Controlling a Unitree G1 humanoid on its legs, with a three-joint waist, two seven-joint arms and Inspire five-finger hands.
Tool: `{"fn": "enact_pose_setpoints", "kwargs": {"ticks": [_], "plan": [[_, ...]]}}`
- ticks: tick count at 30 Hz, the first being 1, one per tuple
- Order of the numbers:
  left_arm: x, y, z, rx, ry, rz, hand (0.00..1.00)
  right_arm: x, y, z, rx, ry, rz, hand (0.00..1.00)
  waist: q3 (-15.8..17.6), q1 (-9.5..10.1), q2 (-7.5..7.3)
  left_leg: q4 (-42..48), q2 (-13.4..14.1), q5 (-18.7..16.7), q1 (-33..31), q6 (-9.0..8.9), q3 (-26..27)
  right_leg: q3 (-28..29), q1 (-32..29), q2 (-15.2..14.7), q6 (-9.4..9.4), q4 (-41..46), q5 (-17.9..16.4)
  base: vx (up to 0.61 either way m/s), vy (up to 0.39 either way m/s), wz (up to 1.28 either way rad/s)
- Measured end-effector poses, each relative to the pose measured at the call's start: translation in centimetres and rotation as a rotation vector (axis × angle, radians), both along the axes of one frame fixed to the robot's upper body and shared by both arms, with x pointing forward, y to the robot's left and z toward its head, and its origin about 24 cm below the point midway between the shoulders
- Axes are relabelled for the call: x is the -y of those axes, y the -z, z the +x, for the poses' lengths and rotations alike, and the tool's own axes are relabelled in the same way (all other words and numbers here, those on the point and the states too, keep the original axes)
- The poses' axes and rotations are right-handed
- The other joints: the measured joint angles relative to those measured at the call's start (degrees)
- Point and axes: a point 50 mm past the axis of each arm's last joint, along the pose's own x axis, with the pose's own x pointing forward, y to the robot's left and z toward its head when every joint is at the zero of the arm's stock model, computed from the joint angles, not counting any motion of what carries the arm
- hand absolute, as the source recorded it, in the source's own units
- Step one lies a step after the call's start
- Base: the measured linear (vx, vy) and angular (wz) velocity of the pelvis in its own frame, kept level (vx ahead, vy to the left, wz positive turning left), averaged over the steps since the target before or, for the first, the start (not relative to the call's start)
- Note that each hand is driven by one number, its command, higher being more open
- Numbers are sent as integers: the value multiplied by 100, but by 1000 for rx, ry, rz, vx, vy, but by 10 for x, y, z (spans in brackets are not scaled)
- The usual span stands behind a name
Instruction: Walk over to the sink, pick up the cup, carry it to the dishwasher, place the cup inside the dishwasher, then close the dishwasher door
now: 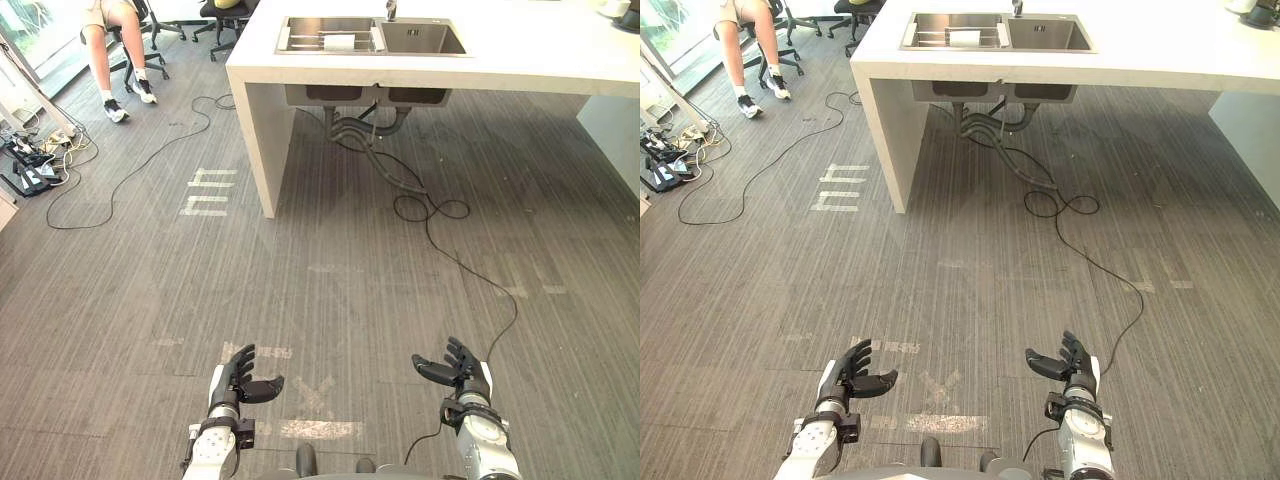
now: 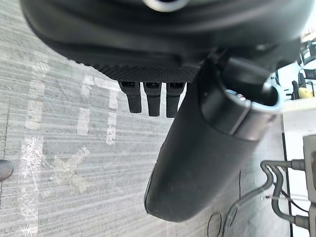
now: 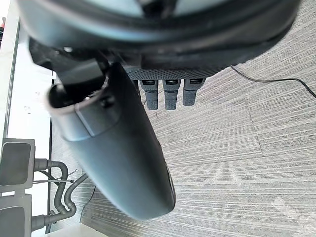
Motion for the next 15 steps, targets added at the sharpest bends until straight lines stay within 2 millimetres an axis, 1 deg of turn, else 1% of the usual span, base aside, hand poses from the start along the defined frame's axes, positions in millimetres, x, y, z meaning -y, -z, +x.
{"fn": "enact_pose_setpoints", "kwargs": {"ticks": [4,9,15], "plan": [[-6,6,-7,-36,-34,4,90,-1,3,-3,-19,1,5,90,-2,3,2,0,-3,4,2,5,-3,-23,16,-2,9,-21,16,0,0,0],[-9,12,-15,-84,-48,3,90,-1,13,-11,-74,9,20,90,-2,8,3,-2,-7,10,2,13,-29,-53,42,-3,6,-60,23,0,0,2],[-13,14,-19,-97,-74,4,90,1,16,-15,-92,36,31,90,-2,9,4,-4,-10,13,5,13,-47,-72,63,-3,5,-86,30,0,0,0]]}}
